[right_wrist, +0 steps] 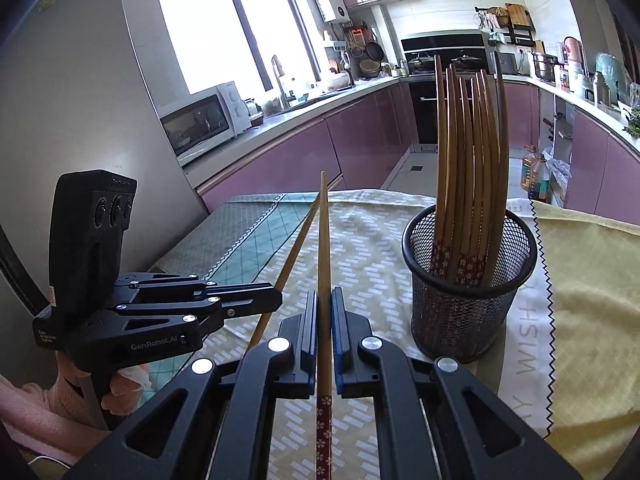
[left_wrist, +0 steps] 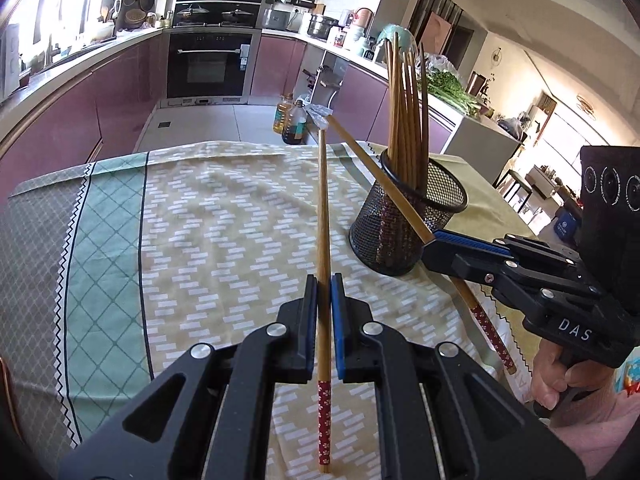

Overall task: Organize utensils
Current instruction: 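Lift both held chopsticks upright toward the mesh cup, then carry the right gripper's chopstick over the cup while the left gripper follows beside it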

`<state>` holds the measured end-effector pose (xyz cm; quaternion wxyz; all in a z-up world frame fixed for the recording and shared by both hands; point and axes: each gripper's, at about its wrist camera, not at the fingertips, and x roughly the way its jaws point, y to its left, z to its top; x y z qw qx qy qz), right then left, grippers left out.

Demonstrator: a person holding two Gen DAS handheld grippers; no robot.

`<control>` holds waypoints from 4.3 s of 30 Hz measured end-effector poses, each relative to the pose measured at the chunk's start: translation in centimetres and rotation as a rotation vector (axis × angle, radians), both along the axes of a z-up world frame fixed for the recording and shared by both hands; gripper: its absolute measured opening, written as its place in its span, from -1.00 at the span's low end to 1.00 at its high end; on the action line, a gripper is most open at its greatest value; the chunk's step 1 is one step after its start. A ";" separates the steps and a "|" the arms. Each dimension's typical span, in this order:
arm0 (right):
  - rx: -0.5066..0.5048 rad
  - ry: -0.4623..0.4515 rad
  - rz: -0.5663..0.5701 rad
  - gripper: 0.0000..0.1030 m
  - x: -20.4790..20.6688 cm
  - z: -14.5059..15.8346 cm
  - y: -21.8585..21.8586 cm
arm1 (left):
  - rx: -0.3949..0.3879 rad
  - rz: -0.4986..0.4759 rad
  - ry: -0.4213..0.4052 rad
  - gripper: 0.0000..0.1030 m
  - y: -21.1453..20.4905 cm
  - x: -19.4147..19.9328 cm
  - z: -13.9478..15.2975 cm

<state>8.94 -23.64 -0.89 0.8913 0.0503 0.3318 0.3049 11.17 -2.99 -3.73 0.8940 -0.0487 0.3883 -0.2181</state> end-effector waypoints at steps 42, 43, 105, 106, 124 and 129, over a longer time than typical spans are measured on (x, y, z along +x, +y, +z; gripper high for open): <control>0.038 -0.074 -0.034 -0.89 -1.0 1.8 -2.1 | -0.044 -0.069 -0.069 -0.85 -0.7 -1.6 3.0; 0.039 -0.075 -0.037 -0.89 -1.0 1.8 -2.2 | -0.045 -0.070 -0.070 -0.85 -0.7 -1.7 3.0; 0.060 -0.145 -0.124 -0.89 -0.1 3.5 -5.3 | -0.027 -0.131 -0.137 -0.85 -2.7 -2.0 5.8; 0.059 -0.146 -0.127 -0.89 0.0 3.5 -5.3 | -0.026 -0.130 -0.137 -0.85 -2.7 -1.9 5.7; 0.072 -0.148 -0.130 -0.88 0.6 3.6 -5.5 | -0.021 -0.147 -0.153 -0.85 -3.2 -2.0 7.1; 0.075 -0.153 -0.132 -0.88 0.7 3.8 -5.6 | -0.020 -0.154 -0.158 -0.85 -3.4 -2.0 7.4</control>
